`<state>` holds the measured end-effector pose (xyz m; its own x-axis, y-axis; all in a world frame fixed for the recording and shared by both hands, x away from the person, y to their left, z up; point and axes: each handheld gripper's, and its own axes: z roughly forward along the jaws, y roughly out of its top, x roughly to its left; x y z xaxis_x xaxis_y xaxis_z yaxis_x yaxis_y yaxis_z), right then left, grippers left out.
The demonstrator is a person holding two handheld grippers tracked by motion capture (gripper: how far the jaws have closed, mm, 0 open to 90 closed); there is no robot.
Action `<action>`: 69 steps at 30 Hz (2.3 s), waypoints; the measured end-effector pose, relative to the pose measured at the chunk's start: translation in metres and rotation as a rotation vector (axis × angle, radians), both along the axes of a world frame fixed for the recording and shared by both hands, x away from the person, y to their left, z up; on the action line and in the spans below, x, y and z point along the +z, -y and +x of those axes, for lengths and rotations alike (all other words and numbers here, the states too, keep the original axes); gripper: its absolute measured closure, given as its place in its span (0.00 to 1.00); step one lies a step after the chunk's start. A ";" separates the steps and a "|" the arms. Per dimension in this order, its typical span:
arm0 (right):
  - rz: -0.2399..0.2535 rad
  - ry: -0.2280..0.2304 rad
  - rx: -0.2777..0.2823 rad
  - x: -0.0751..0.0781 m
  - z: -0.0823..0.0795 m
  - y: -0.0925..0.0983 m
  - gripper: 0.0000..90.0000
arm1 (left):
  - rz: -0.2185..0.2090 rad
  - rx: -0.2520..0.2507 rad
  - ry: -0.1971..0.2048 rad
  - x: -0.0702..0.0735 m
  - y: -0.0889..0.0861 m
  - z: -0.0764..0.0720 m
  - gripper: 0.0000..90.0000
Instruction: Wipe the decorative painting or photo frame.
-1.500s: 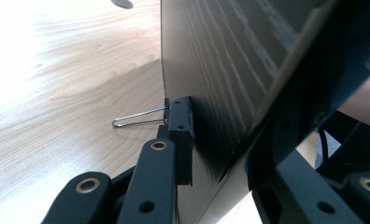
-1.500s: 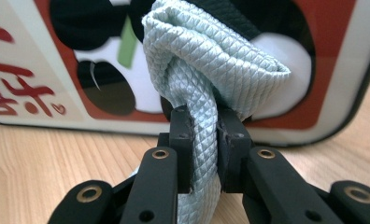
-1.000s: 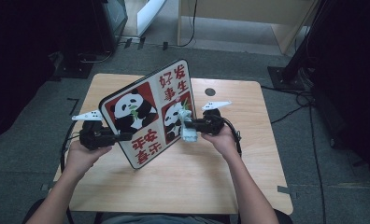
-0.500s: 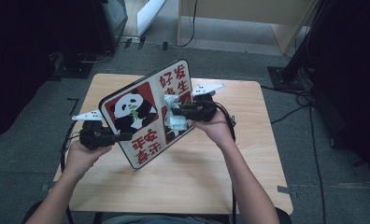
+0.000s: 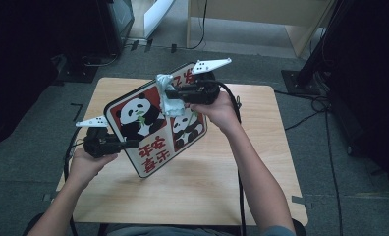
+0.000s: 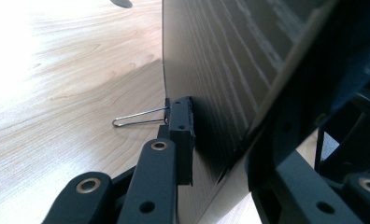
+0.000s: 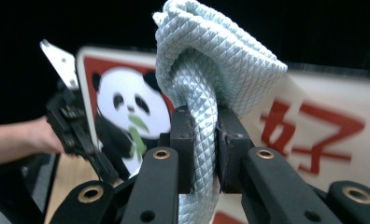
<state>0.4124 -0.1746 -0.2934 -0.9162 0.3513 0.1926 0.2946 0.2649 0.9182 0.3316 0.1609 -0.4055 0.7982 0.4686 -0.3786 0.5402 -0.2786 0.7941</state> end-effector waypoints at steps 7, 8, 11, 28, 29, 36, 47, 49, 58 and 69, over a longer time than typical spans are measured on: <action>-0.025 -0.018 -0.041 -0.002 0.011 -0.002 0.89 | 0.001 0.002 0.001 0.000 0.001 -0.001 0.85; -0.032 -0.015 -0.045 -0.004 0.011 -0.003 0.89 | 0.001 0.003 0.002 0.000 0.001 -0.001 0.85; -0.041 -0.014 -0.049 -0.009 0.012 -0.005 0.89 | 0.000 0.005 0.002 0.000 0.001 -0.002 0.85; -0.052 -0.049 -0.065 -0.038 0.011 0.003 0.88 | 0.002 0.002 0.001 0.000 0.001 -0.002 0.84; -0.053 -0.053 -0.066 -0.038 0.011 0.003 0.88 | 0.002 0.001 0.001 0.000 0.001 -0.002 0.84; -0.066 -0.057 -0.064 -0.046 0.008 0.004 0.88 | 0.001 0.000 0.002 0.000 0.001 -0.002 0.84; -0.077 -0.067 -0.069 -0.063 0.003 0.007 0.88 | 0.001 -0.002 0.003 0.000 0.002 -0.002 0.84; -0.079 -0.066 -0.073 -0.066 0.001 0.007 0.88 | 0.002 -0.001 0.003 0.000 0.002 -0.003 0.84; -0.071 -0.069 -0.053 -0.075 0.004 0.011 0.88 | 0.002 0.003 0.006 0.000 0.003 -0.003 0.84; -0.064 -0.101 -0.070 -0.098 -0.002 0.016 0.88 | 0.004 0.001 0.008 -0.001 0.003 -0.004 0.84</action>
<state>0.4101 -0.1906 -0.3914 -0.8664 0.4279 0.2573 0.4040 0.2977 0.8650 0.3274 0.1579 -0.4061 0.8004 0.4713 -0.3705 0.5344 -0.2810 0.7971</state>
